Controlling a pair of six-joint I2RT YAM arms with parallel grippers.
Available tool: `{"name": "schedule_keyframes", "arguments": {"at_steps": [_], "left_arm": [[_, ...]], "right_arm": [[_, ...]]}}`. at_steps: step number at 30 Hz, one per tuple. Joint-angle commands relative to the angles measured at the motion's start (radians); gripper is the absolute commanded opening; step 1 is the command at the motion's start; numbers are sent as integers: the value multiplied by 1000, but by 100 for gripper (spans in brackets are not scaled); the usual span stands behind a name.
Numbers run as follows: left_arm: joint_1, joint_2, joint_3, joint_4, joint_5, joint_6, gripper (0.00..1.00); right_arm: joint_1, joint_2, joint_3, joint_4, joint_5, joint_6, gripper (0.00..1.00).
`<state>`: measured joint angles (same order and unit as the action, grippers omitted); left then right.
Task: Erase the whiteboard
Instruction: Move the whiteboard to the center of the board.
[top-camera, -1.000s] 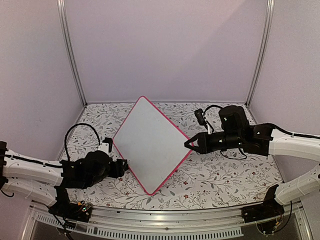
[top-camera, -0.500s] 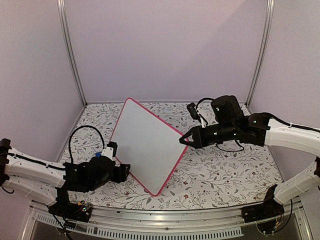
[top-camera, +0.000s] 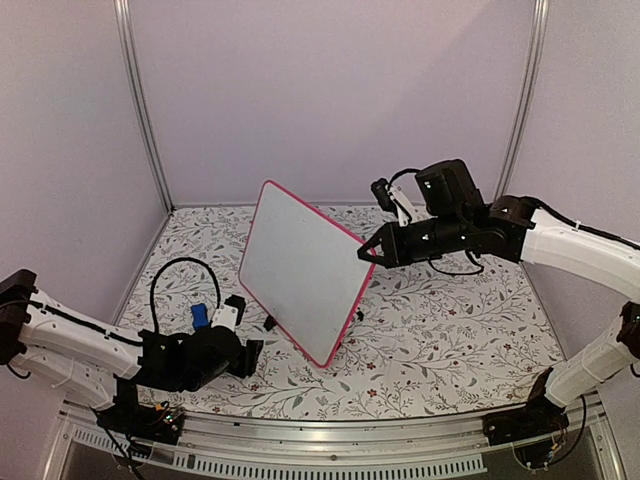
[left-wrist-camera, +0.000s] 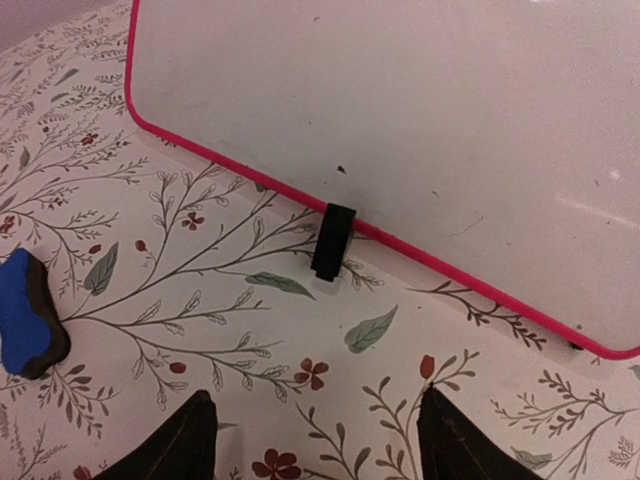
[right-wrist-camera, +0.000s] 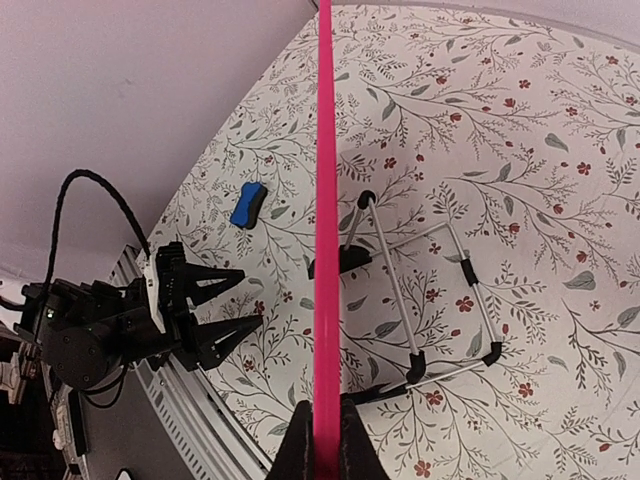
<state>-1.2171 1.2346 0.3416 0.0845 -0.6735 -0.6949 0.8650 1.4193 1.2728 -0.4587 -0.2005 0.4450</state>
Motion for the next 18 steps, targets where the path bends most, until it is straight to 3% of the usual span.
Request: {"name": "schedule_keyframes", "arguments": {"at_steps": [1,18], "left_arm": [[-15,23,21,34,-43,34,68],[-23,29,20,75,-41,51,67]], "right_arm": [[-21,-2,83,71,-34,-20,0],[-114,48,222,-5,-117,13,0]]}}
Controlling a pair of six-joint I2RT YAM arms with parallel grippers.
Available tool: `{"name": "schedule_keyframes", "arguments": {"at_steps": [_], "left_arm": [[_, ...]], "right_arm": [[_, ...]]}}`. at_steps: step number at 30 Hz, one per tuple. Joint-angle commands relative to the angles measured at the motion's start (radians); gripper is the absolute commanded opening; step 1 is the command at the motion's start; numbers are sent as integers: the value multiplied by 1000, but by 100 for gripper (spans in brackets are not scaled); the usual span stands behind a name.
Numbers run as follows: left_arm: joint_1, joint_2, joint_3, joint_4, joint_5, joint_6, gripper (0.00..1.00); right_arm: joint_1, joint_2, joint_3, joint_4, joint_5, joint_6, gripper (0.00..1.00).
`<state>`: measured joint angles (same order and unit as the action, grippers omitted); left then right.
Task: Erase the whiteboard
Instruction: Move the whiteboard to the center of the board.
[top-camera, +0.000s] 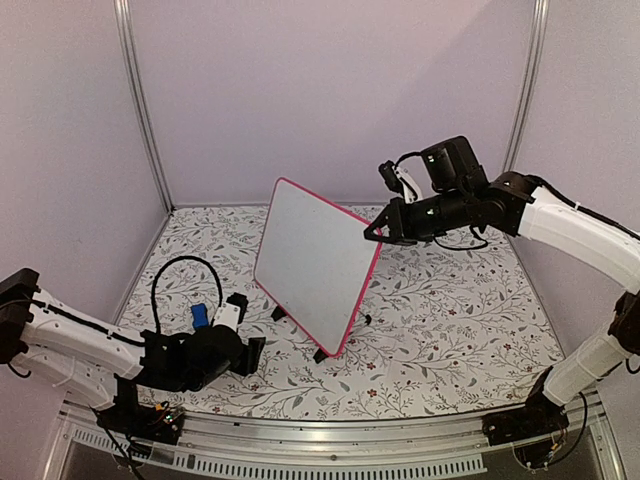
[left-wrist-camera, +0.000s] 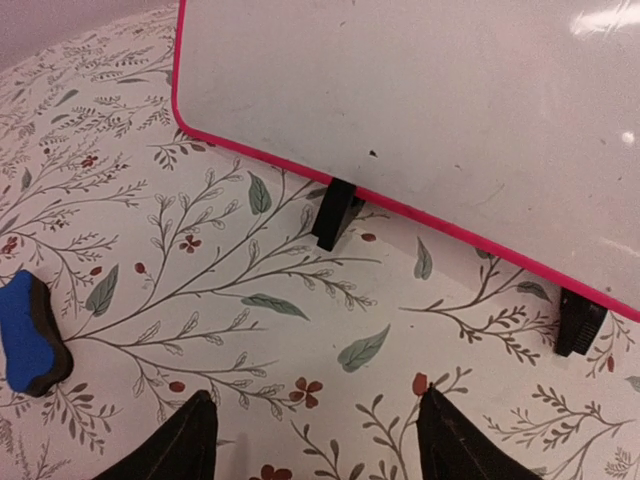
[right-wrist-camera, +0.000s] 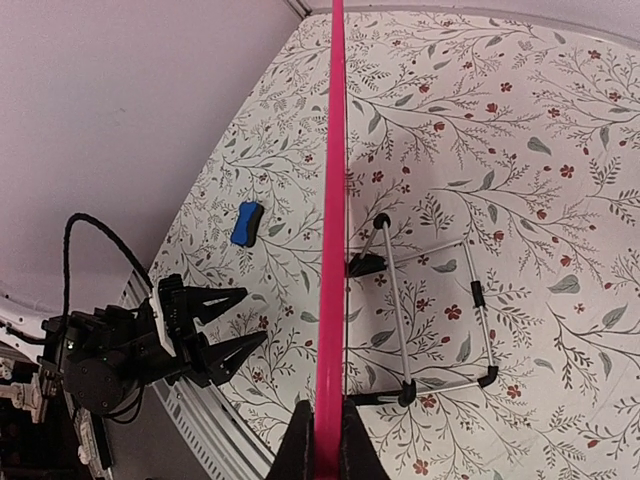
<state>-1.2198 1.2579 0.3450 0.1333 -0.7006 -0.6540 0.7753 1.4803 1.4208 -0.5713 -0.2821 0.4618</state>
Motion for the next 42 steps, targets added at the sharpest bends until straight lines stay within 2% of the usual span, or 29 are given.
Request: {"name": "schedule_keyframes", "arguments": {"at_steps": [1,11,17,25,34,42], "left_arm": [[-22,6,16,27,-14,11,67],[-38,19,27,37,-24,8,67],[-46,21,32,35,-28,6,67],[-51,74,51,82,-14,39,67],[-9,165,133,71,-42,89,67],[5,172,139,156,0,157,67]], "right_arm": [[-32,-12,74,107,-38,-7,0],[-74,-15,62,95,-86,-44,0],[-75,-94,-154,218,-126,-38,0],[-73,-176,-273,255,-118,-21,0],[-73,-224,-285,218,-86,-26,0],[-73,-258,-318,208,-70,-26,0]]}}
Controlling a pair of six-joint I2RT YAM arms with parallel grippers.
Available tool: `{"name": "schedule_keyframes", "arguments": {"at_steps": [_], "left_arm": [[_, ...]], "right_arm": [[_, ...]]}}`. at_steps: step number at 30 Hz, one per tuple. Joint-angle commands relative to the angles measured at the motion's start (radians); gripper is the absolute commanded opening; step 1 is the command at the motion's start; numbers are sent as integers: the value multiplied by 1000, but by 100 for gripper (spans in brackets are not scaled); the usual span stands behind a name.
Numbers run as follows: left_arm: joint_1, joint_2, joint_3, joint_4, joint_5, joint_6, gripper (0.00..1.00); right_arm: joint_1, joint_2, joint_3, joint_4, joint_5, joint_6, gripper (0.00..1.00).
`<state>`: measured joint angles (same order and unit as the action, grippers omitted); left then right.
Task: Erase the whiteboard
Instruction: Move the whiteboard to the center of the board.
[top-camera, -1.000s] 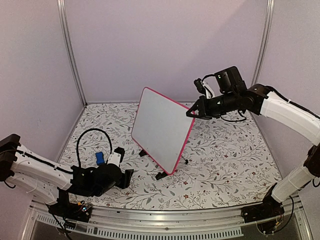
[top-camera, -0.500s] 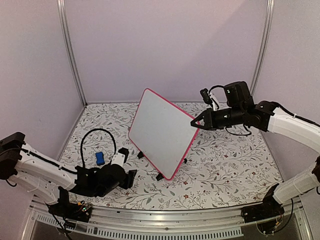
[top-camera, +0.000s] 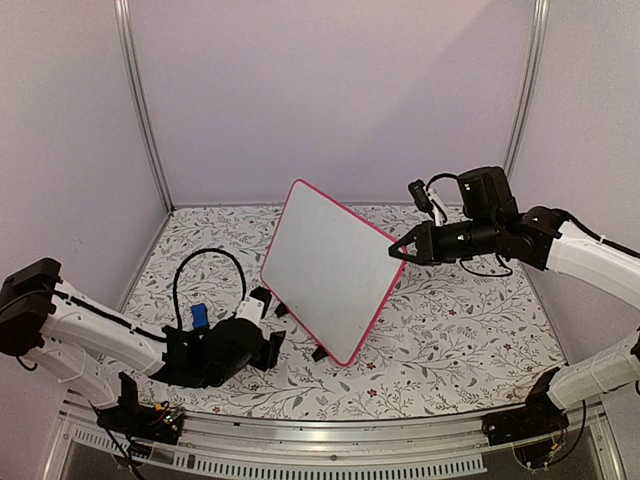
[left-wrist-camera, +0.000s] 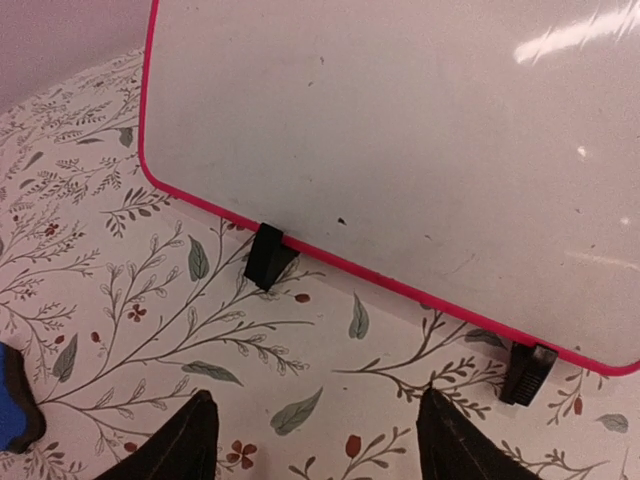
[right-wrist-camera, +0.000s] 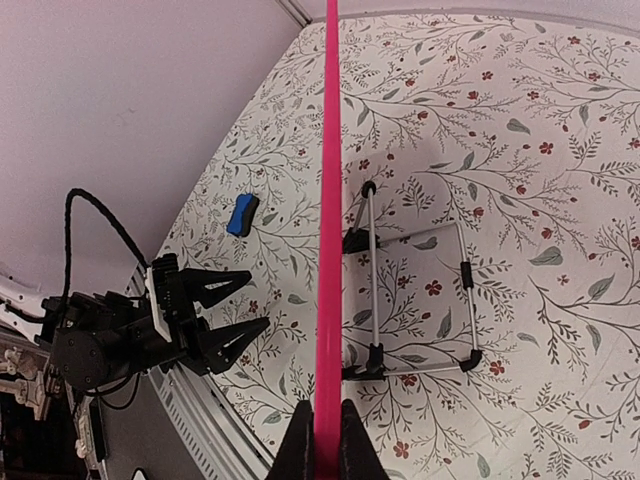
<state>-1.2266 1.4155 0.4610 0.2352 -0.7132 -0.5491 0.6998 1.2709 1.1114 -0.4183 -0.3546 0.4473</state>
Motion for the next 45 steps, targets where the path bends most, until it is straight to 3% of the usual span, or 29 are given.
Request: {"name": "schedule_keyframes", "arguments": {"at_steps": [1,3,8,12,21,28,32,41,45], "left_arm": [[13,18,30,56,14,64,67],[12,20,32,79,32,97,67],[-8,2,13,149,114,150,66],[-42,33,20,161,137,166,66],[-93,125,38,169,143,136,66],[-93,143,42,198,157,124,65],[-93,154,53,203,160,127,66],[-93,150,56,208,161,130,66],[-93,149,53,211,159,126,66]], "right_arm": [[3,-50,-17,56,6,-12,0],[3,-57,-32,59,18,-11,2],[3,-73,-36,43,49,-20,27],[1,-90,-31,21,80,-34,37],[1,-98,-30,-6,117,-59,34],[2,-100,-50,10,80,-37,46],[5,-116,-71,2,85,0,47],[104,-68,-104,-13,154,40,47],[112,-63,-119,-3,174,60,41]]}}
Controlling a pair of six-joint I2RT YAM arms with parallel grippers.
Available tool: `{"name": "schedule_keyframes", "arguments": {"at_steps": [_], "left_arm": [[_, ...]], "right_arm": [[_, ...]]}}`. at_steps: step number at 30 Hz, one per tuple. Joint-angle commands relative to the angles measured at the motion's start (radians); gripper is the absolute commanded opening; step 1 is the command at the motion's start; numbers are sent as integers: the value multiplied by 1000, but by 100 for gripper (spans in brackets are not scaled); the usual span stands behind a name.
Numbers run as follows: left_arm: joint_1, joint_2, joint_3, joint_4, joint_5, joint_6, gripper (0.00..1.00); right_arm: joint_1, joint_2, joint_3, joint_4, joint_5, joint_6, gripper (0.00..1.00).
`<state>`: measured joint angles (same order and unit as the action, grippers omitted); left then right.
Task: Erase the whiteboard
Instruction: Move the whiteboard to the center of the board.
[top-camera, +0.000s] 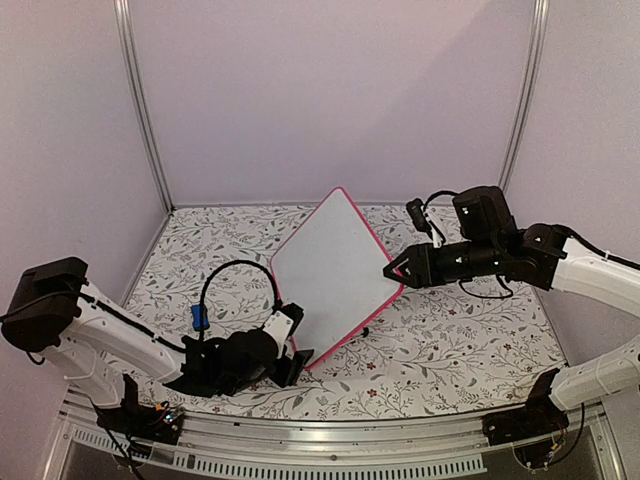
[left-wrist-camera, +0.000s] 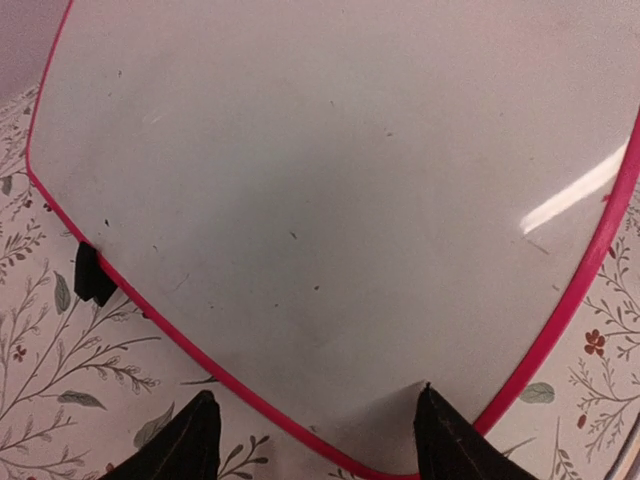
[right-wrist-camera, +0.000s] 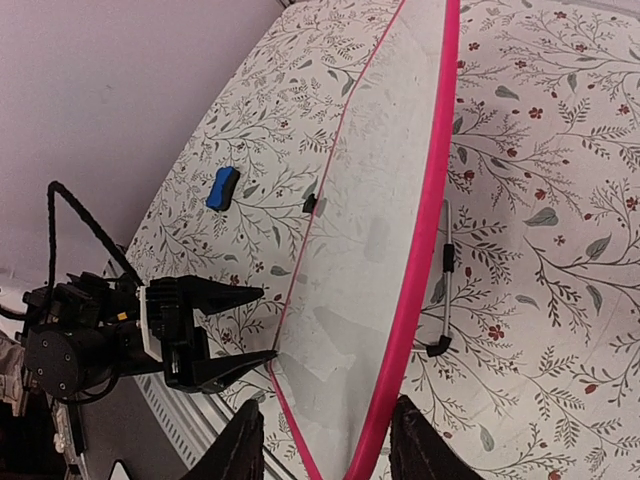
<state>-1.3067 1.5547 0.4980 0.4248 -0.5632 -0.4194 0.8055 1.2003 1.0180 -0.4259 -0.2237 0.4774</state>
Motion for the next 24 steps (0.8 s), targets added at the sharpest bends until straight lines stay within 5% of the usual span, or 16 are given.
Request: {"name": "schedule_keyframes", "arguments": {"at_steps": [1,8,14,24], "left_arm": [[-12,11,15,23,9,-3,66],[-12,11,14,38,8,0,66],[-13,-5,7,40,-2,0,66],[-14,-101,-72,62,-46,-43,70]], "right_arm": [[7,5,-29,5,49,35,40],[7,1,-44,13,50,49,32],[6,9,-24,18,30,70,0],[-1,17,91,-39,65,67,0]]}}
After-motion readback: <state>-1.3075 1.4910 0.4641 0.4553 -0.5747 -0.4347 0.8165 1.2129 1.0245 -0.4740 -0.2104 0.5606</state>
